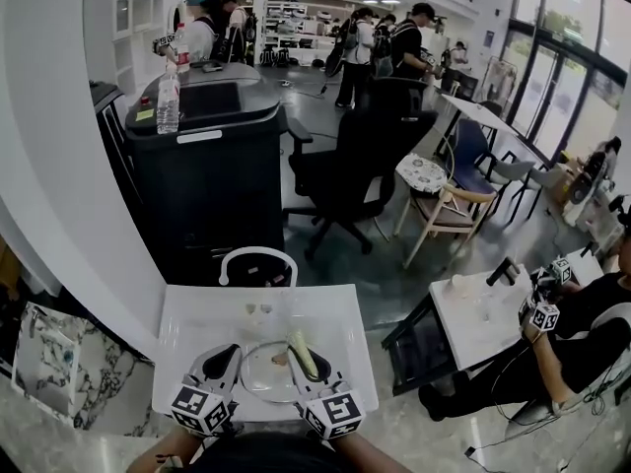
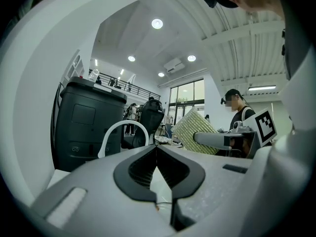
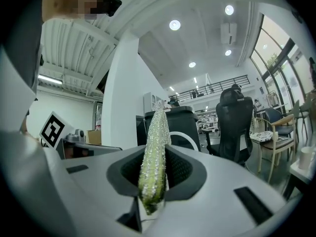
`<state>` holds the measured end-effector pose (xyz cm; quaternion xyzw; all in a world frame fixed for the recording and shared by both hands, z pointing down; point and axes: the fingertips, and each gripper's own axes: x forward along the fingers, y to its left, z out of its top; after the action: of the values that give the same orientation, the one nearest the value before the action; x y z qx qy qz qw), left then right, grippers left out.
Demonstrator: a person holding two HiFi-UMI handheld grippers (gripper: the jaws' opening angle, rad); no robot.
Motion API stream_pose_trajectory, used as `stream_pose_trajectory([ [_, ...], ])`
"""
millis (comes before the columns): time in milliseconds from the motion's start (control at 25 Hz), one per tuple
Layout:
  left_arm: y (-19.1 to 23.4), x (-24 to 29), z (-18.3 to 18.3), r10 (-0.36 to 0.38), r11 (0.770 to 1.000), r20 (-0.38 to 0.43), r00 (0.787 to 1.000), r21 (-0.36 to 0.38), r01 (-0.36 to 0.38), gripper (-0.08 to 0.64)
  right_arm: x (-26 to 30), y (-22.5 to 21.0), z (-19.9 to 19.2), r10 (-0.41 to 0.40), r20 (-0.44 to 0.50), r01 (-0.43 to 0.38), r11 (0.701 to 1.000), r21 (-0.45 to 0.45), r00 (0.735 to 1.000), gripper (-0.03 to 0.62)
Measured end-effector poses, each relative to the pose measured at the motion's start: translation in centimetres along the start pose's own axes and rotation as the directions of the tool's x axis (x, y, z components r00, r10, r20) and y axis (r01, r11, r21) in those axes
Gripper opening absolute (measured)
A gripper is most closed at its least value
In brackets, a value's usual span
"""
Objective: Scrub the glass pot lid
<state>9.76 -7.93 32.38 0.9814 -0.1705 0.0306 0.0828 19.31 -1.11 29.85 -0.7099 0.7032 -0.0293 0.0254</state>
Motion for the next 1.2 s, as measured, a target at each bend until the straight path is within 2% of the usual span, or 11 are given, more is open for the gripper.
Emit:
stream_pose_trajectory([
  [1200,-0.31,0.34,-0.58,0.003,1.0,-0.023,1.0,-0.005,-0.004,0.002,-0.13,-0.13,-0.5,0.011,-0.009,-0.01,1.0,0.027,1.0,0.066],
])
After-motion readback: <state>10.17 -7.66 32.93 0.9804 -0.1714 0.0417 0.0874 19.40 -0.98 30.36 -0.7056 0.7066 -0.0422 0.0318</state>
